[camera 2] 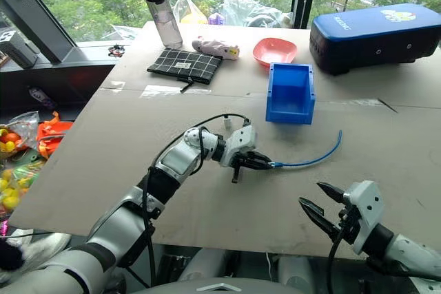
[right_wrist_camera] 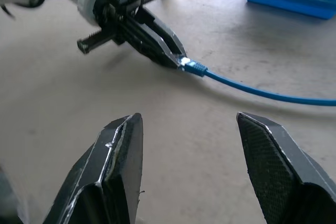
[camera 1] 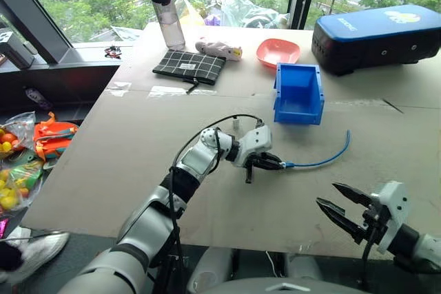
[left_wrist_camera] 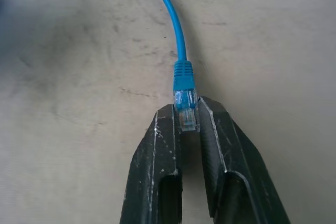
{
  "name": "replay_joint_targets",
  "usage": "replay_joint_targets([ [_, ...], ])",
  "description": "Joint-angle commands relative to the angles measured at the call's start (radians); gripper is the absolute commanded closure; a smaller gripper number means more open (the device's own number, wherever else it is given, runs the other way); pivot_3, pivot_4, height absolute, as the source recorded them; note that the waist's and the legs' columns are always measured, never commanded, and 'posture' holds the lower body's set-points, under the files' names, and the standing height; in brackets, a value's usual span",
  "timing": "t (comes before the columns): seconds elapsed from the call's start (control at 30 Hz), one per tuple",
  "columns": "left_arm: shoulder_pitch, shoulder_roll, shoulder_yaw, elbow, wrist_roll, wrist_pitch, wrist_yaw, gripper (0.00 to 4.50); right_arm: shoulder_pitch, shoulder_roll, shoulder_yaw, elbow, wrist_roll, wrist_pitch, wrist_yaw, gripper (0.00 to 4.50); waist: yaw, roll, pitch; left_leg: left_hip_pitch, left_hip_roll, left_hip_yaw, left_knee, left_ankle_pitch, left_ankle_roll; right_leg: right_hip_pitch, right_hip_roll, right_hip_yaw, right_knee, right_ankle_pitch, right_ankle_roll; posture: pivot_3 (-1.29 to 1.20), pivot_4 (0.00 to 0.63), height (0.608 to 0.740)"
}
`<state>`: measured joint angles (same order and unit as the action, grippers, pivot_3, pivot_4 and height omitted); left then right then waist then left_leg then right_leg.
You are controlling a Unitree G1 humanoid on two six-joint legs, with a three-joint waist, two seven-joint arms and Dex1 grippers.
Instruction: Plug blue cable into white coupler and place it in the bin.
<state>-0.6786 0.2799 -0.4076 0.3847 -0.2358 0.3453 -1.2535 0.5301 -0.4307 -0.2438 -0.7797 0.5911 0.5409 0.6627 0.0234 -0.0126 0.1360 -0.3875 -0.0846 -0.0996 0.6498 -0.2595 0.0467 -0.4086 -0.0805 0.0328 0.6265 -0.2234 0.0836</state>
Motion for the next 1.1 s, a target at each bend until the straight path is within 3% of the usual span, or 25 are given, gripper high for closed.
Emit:
replay_joint_targets([
  [0.03,-0.032,0.025,0.135,-0.211,-0.244,0.344,-0.037,4.47,-0.084,0.072,0.02,-0.02,0.224,0.105,-0.12,1.68,-0.008,0.0,0.0,-0.001,0.0,-0.002,0.0,0.0,0.0,0.0,0.0,-0.002,0.0,0.0,0.0,0.0,0.15,0.74],
  [0.27,-0.026,0.035,0.293,-0.388,-0.502,0.73,0.069,4.47,-0.313,0.147,0.029,0.003,0.582,0.167,-0.335,1.68,-0.013,0.003,-0.002,-0.001,0.0,-0.004,0.001,0.002,-0.004,0.0,0.0,-0.004,0.0,0.0,0.0,0.0,0.15,0.74],
  [0.53,-0.033,-0.001,0.4,-0.449,-0.642,0.865,0.211,4.47,-0.457,0.116,0.073,0.052,0.8,0.167,-0.451,1.68,-0.011,0.003,-0.002,-0.001,-0.001,-0.005,0.001,0.003,-0.005,-0.001,0.0,-0.004,0.001,0.0,0.0,0.0,0.15,0.74],
  [0.63,-0.027,-0.005,0.414,-0.459,-0.668,0.876,0.24,4.5,-0.478,0.11,0.09,0.07,0.808,0.156,-0.462,2.45,-0.012,0.003,-0.002,-0.001,-0.001,-0.005,0.001,0.003,-0.005,0.0,0.001,-0.004,0.001,0.0,0.0,0.0,0.15,0.74],
  [0.7,-0.02,-0.001,0.417,-0.47,-0.68,0.88,0.252,4.5,-0.483,0.111,0.094,0.078,0.815,0.146,-0.465,3.5,-0.012,0.003,-0.002,-0.001,-0.001,-0.005,0.001,0.003,-0.005,0.0,0.001,-0.003,0.001,0.0,0.0,0.0,0.15,0.74],
  [0.77,-0.012,0.003,0.416,-0.479,-0.691,0.88,0.261,4.5,-0.485,0.111,0.094,0.081,0.821,0.135,-0.465,4.05,-0.011,0.003,-0.002,-0.001,-0.001,-0.004,0.001,0.003,-0.005,-0.001,0.001,-0.003,0.001,0.0,0.0,0.0,0.15,0.74],
  [1.1,-0.001,0.012,0.422,-0.479,-0.729,0.873,0.3,4.5,-0.488,0.091,0.107,0.082,0.878,0.118,-0.457,4.05,-0.011,0.003,-0.002,-0.001,-0.001,-0.004,0.0,0.003,-0.005,-0.001,0.001,-0.003,0.001,0.0,0.0,0.0,0.15,0.74],
])
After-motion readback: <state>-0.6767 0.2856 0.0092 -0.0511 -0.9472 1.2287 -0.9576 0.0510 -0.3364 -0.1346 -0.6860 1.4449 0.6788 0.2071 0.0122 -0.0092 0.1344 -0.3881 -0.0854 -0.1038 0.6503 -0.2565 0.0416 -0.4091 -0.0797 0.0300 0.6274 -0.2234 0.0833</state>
